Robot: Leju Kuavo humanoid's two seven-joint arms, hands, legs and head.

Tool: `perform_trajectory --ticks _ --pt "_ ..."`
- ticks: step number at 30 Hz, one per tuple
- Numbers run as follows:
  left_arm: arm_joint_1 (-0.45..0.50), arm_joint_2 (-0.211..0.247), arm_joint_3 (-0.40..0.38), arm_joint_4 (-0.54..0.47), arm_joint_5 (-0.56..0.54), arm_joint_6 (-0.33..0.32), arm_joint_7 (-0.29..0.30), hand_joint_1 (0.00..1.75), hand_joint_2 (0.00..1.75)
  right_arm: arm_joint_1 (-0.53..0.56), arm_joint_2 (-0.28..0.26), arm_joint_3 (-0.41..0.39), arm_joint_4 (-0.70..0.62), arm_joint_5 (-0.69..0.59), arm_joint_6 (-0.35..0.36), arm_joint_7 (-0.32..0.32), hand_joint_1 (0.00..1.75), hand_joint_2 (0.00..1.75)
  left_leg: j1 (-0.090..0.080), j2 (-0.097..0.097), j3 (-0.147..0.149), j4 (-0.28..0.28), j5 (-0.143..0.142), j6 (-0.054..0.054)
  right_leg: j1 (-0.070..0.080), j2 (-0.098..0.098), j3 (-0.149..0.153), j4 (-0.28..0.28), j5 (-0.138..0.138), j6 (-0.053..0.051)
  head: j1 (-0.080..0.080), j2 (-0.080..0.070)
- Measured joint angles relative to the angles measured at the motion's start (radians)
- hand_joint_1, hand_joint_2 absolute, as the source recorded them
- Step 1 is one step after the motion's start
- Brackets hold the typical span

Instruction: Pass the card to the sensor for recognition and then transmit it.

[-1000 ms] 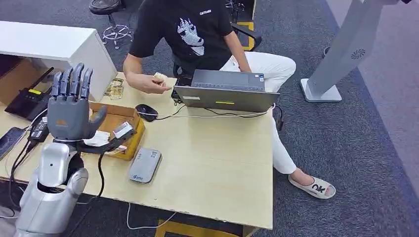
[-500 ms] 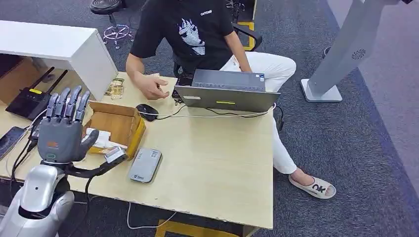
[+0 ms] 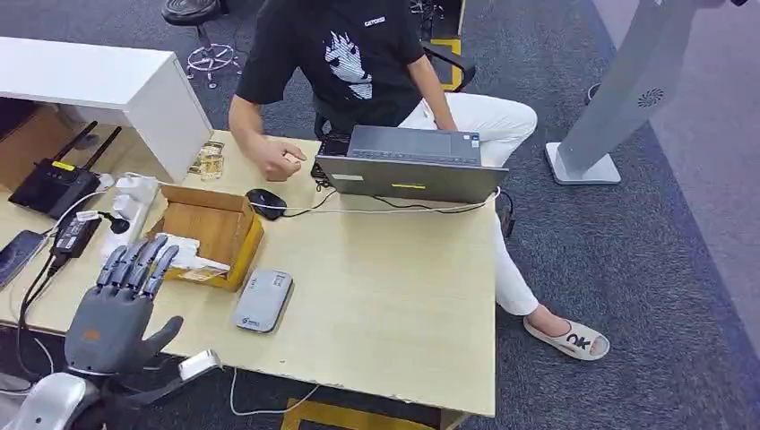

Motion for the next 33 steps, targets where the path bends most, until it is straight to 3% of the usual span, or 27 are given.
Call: perform_trajectory --ticks 12,21,33 --pt "0.018 -0.009 0.000 0.047 0.015 -0.022 0.008 0.00 1.75 -0.001 0.003 -0.008 0.000 0.023 0.002 0.019 0.00 1.75 0.000 -0.001 0.001 0.000 0.000 0.000 0.000 -0.001 0.001 0.000 0.000 0.000 0.000 0.000" --pt "-0.055 -0.043 0.000 0.192 -0.007 -0.011 0.013 0.00 1.75 -0.003 0.003 -0.008 0.000 0.053 0.007 0.023 0.00 1.75 0.000 -0.001 0.001 0.000 0.000 0.000 0.000 -0.001 0.001 0.000 0.000 0.000 0.000 0.000" --pt "-0.120 -0.060 0.001 0.294 -0.052 -0.011 0.021 0.00 1.75 -0.005 0.003 -0.008 0.000 0.092 0.011 0.027 0.00 1.75 0.000 -0.002 0.001 0.000 0.000 0.000 0.000 -0.001 0.001 0.000 0.000 0.000 0.000 0.000"
